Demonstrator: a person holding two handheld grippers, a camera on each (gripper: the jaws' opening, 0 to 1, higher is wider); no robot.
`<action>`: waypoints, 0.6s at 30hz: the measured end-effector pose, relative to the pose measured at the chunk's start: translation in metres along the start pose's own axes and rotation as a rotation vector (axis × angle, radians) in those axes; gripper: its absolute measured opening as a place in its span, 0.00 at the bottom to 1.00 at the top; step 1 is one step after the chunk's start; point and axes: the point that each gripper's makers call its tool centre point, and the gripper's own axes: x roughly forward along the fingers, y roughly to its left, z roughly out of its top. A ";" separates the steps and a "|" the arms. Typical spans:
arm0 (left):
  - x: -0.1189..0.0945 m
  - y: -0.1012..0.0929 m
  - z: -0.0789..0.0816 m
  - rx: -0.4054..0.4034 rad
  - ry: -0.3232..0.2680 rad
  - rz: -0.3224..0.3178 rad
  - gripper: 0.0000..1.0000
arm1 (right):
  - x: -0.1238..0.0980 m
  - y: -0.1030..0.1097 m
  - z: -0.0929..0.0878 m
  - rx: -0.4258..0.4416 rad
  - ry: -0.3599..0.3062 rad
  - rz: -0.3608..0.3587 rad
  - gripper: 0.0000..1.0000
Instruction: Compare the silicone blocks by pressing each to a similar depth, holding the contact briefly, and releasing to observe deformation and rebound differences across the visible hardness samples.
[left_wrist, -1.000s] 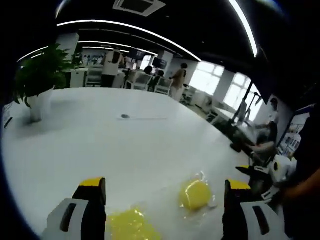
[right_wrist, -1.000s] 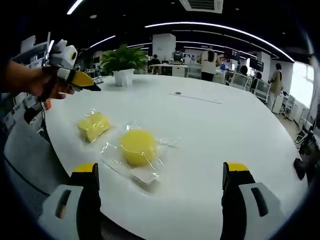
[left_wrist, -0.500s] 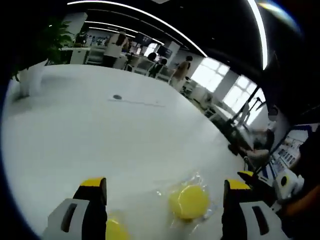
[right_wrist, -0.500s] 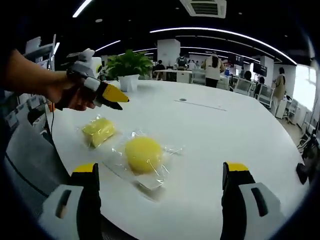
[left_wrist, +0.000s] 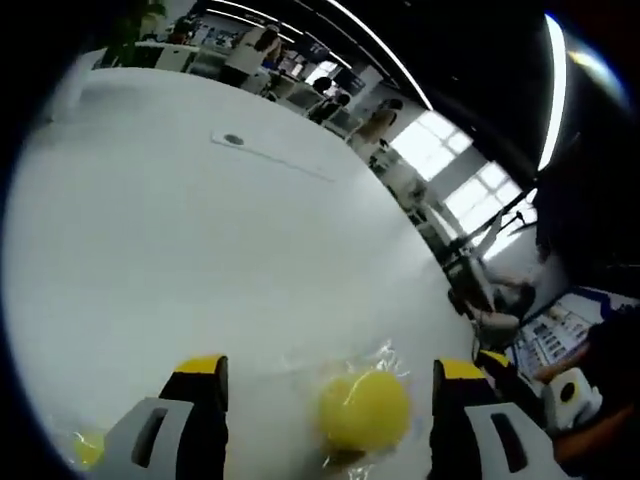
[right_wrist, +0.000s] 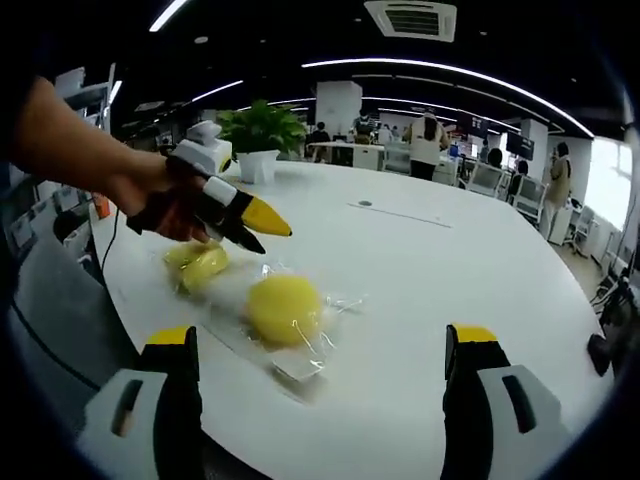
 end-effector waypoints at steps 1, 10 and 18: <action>-0.001 -0.001 -0.003 -0.031 0.009 -0.005 0.77 | 0.000 0.001 0.000 -0.003 0.000 0.002 0.96; 0.007 0.007 -0.013 -0.101 0.040 0.011 0.57 | -0.001 0.001 0.002 -0.023 -0.002 -0.002 0.94; 0.013 0.010 -0.026 -0.185 0.060 0.021 0.37 | -0.002 -0.001 0.000 0.034 -0.009 0.003 0.96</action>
